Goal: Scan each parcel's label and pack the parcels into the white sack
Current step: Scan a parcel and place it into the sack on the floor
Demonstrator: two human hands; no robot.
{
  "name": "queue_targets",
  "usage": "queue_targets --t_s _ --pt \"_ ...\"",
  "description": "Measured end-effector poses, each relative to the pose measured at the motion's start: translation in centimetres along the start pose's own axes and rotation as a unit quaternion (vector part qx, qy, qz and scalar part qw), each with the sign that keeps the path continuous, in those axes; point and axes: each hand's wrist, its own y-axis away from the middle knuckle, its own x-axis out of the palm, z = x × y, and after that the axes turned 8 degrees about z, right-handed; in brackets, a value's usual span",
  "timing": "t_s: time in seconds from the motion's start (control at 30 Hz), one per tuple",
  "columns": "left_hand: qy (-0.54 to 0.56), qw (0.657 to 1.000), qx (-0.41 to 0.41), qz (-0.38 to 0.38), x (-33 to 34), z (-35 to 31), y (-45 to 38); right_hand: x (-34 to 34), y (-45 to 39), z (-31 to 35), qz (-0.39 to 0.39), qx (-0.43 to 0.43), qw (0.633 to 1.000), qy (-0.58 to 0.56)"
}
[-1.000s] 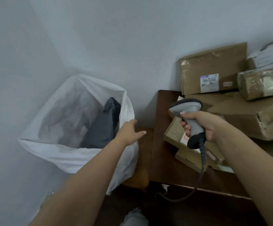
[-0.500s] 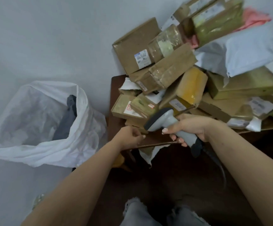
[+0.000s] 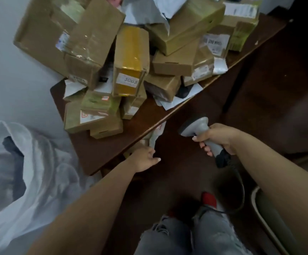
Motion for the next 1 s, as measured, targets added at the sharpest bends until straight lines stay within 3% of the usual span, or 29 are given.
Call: queue_targets --t_s 0.4,0.73,0.93,1.0 --pt "-0.025 0.997 -0.050 -0.057 4.7 1.6 -10.1 -3.8 -9.3 -5.8 0.013 -0.007 1.000 0.004" --pt "-0.091 0.988 -0.112 -0.057 10.9 12.4 -29.0 -3.5 -30.2 -13.1 0.021 -0.041 0.998 0.034" --pt "-0.149 0.961 -0.177 -0.153 11.8 21.5 -39.7 -2.5 -42.6 -16.7 0.039 -0.071 0.996 0.028" --pt "-0.123 0.951 -0.193 -0.208 11.7 23.7 -42.6 -2.1 -46.2 -17.6 0.043 -0.078 0.996 0.021"
